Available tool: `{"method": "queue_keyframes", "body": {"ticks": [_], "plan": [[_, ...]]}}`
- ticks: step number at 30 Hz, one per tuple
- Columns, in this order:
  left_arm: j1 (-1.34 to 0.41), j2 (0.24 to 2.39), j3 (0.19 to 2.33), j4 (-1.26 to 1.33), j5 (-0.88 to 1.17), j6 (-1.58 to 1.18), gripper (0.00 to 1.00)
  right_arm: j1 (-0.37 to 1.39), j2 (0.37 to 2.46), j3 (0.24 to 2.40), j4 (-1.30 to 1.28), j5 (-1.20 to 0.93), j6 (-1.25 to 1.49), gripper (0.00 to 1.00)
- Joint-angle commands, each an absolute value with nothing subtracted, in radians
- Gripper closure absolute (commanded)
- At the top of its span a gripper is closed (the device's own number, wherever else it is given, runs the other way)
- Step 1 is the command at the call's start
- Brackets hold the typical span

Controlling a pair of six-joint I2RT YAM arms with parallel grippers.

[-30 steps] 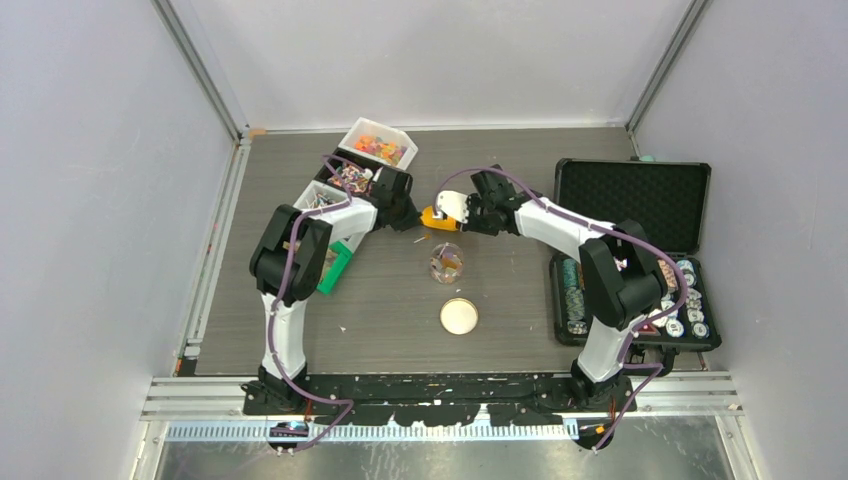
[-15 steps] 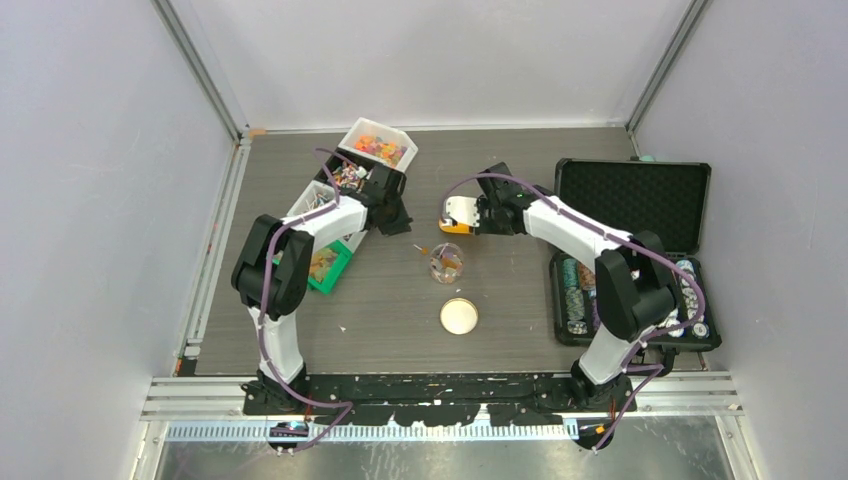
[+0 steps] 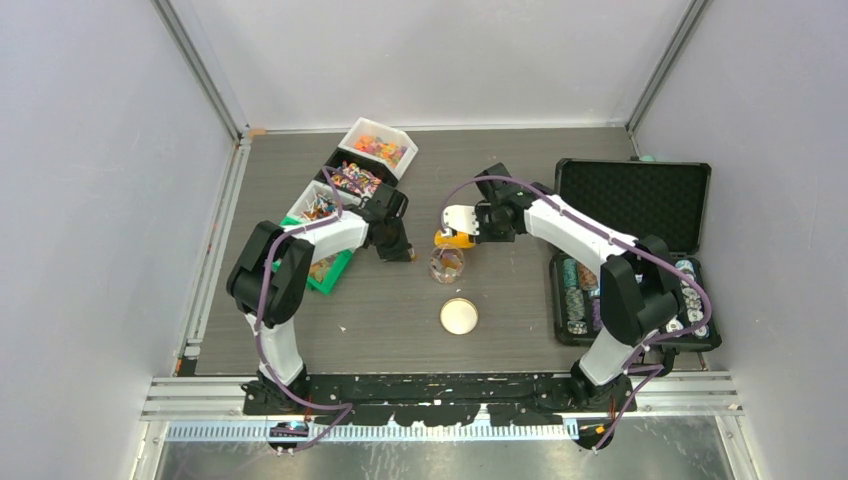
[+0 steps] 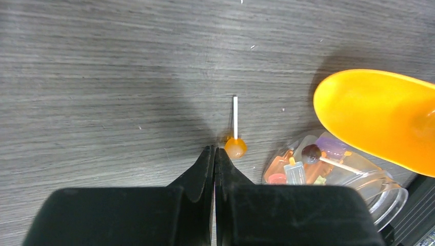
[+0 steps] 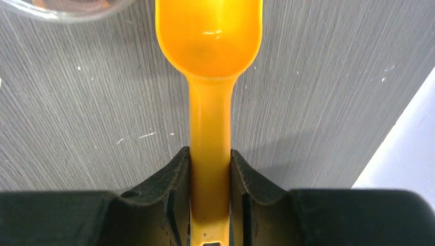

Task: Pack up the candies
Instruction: Scoop the fake candies from the center of the board.

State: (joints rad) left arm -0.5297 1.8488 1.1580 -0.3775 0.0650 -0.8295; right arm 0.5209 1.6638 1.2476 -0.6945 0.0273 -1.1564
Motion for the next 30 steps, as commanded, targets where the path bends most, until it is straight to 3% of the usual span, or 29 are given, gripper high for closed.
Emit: {"method": "queue_keyframes", "body": {"ticks": [1,30], "plan": [[-0.535,1.829,1.141,-0.335,0.077,-0.819,1.00,0.535,1.697,1.319,-0.704,-0.043,-1.182,1.00],[-0.535,1.900,1.160,-0.240,0.100,-0.844,1.00,0.583,1.779,1.401,-0.798,-0.106,-1.223,0.99]]}}
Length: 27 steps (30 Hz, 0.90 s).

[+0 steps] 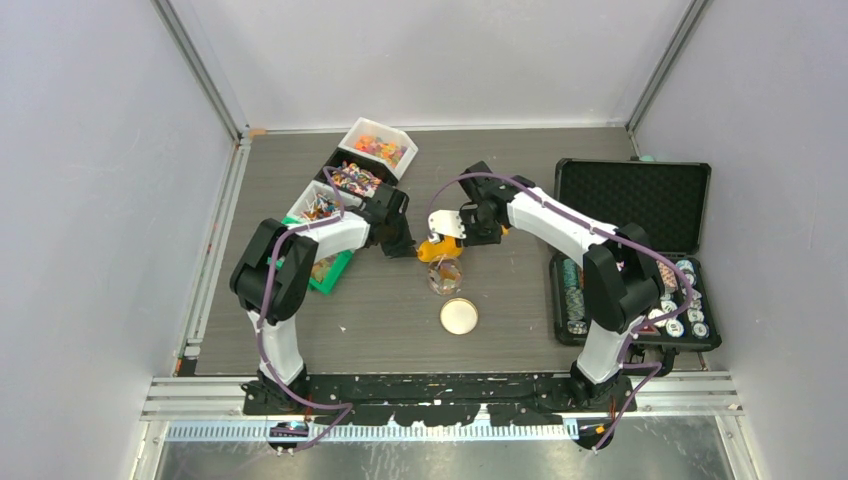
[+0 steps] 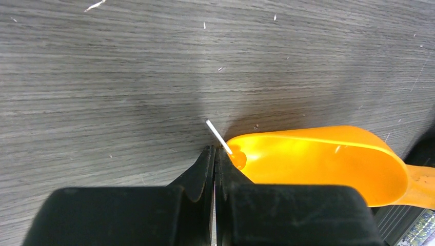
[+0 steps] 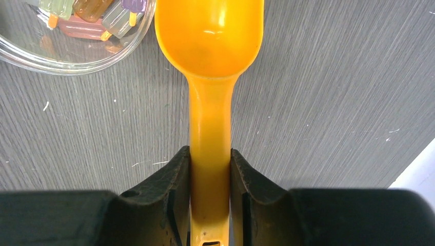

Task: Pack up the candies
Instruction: Scoop the fake candies from the center of the board.

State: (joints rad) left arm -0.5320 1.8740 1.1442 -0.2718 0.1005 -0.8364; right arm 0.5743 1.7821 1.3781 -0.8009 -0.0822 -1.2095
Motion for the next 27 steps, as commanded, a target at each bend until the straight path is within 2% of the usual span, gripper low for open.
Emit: {"method": "queue_keyframes", "body": {"ticks": [1,11,27], "plan": [[-0.535,1.902,1.158,-0.236,0.100,-0.845,1.00,0.583,1.779,1.399,-0.795,-0.106,-1.224,1.00],[-0.535,1.917,1.183,-0.224,0.097,-0.839,1.00,0.580,1.755,1.296,-0.643,-0.147,-1.186,0.99],[-0.535,1.852,1.222,-0.244,0.083,-0.802,1.00,0.527,1.727,1.125,-0.281,-0.334,-0.998,0.99]]}}
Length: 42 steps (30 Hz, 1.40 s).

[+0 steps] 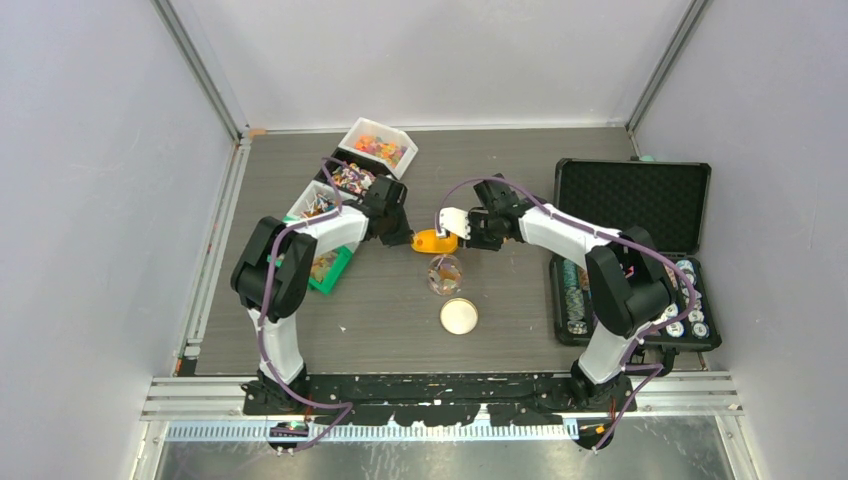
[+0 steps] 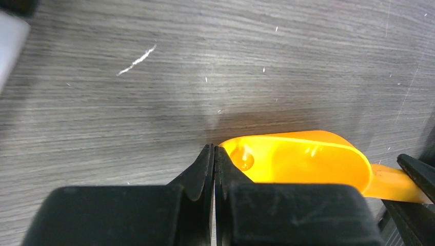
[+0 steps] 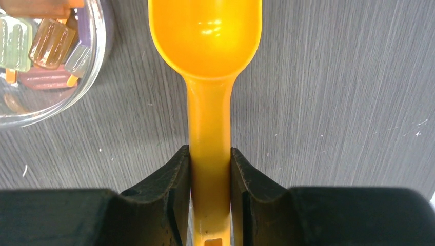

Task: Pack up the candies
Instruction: Scoop the fake candies from the center of the board, then place the fake candies in the packing bottle.

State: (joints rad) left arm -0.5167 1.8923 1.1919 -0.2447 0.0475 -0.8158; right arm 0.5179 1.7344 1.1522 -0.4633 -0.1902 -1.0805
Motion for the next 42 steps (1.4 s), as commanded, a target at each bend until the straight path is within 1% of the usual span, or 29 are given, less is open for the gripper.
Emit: {"method": "queue_keyframes", "body": {"ticks": [1,6,10,11,13,16,17,19,22,25,26,27,31,36,38,42], "plan": [[-0.535,1.845,1.224,-0.246,0.079,-0.802,1.00,0.525,1.726,1.121,-0.266,-0.343,-0.987,0.99],[-0.534,1.790,1.270,-0.319,0.054,-0.773,1.00,0.516,1.705,1.109,-0.216,-0.378,-0.947,1.00],[-0.527,1.712,1.340,-0.412,0.025,-0.743,1.00,0.506,1.657,1.121,-0.225,-0.377,-0.926,1.00],[-0.522,1.690,1.355,-0.428,0.020,-0.738,0.99,0.502,1.641,1.131,-0.236,-0.374,-0.920,1.00],[-0.511,1.637,1.385,-0.467,0.018,-0.731,0.94,0.493,1.614,1.160,-0.284,-0.363,-0.921,1.00],[-0.491,1.553,1.427,-0.534,0.008,-0.715,0.81,0.486,1.568,1.202,-0.361,-0.327,-0.939,1.00],[-0.484,1.524,1.436,-0.553,0.007,-0.710,0.75,0.481,1.552,1.207,-0.376,-0.318,-0.942,1.00],[-0.470,1.461,1.441,-0.586,-0.015,-0.704,0.60,0.473,1.513,1.206,-0.407,-0.301,-0.948,1.00],[-0.447,1.365,1.436,-0.633,-0.023,-0.684,0.43,0.471,1.455,1.193,-0.466,-0.249,-0.964,0.99],[-0.434,1.283,1.408,-0.679,-0.020,-0.644,0.19,0.471,1.387,1.156,-0.525,-0.211,-0.979,1.00],[-0.433,1.256,1.394,-0.691,-0.017,-0.629,0.04,0.472,1.366,1.147,-0.555,-0.191,-0.986,1.00],[-0.431,1.221,1.375,-0.706,-0.017,-0.615,0.01,0.471,1.344,1.141,-0.586,-0.175,-0.991,0.99],[-0.431,1.138,1.297,-0.745,-0.005,-0.559,0.00,0.479,1.238,1.108,-0.703,-0.100,-0.998,1.00],[-0.430,1.084,1.233,-0.807,-0.005,-0.477,0.00,0.505,1.127,1.060,-0.814,-0.042,-1.012,1.00],[-0.430,1.066,1.205,-0.817,0.018,-0.456,0.00,0.534,1.112,1.060,-0.856,-0.009,-1.015,1.00],[-0.430,1.038,1.158,-0.838,0.020,-0.423,0.00,0.646,1.121,1.080,-0.921,0.149,-1.012,1.00]]}}
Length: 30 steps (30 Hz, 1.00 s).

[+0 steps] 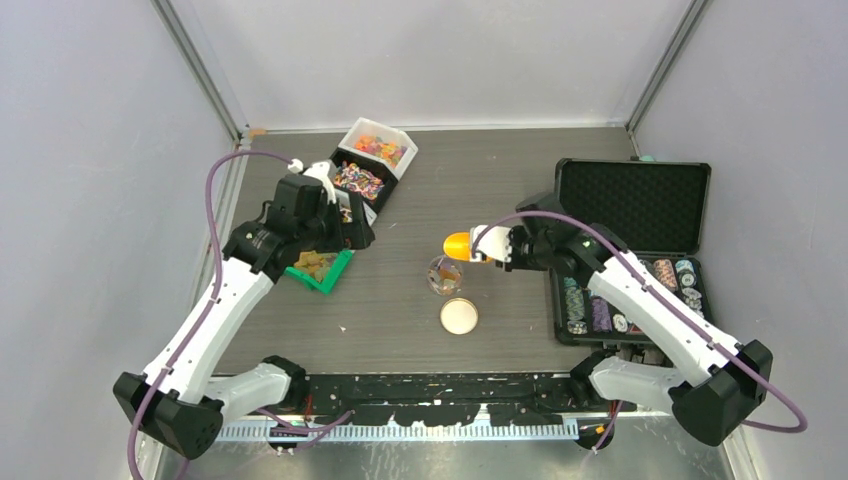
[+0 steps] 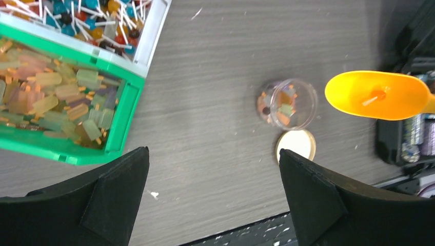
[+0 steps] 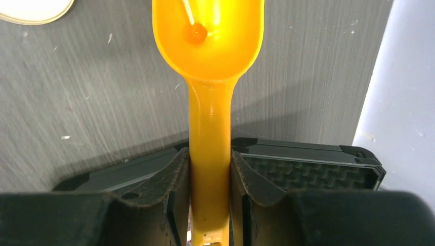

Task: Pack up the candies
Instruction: Place the fake candies in the packing bottle.

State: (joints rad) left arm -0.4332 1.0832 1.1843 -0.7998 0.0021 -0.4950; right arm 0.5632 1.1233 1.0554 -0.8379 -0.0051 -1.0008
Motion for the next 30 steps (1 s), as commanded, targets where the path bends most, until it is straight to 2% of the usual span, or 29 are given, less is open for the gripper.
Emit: {"method": "queue_keyframes", "body": {"ticks": [1,11,20,24,30], "plan": [[-0.430,1.029,1.151,-0.848,0.016,-0.411,0.00,0.671,1.126,1.087,-0.940,0.185,-1.009,1.00],[-0.430,0.894,1.060,-0.866,-0.106,-0.362,0.00,0.866,1.261,1.162,-1.015,0.456,-1.005,1.00],[-0.430,0.858,1.000,-0.871,-0.167,-0.398,0.00,0.949,1.340,1.214,-0.998,0.643,-1.078,1.00],[-0.430,0.853,0.982,-0.844,-0.134,-0.423,0.00,0.961,1.358,1.240,-1.005,0.689,-1.111,1.00],[-0.421,0.909,1.001,-0.812,-0.007,-0.459,0.08,0.961,1.357,1.313,-1.042,0.654,-1.074,1.00]]}}
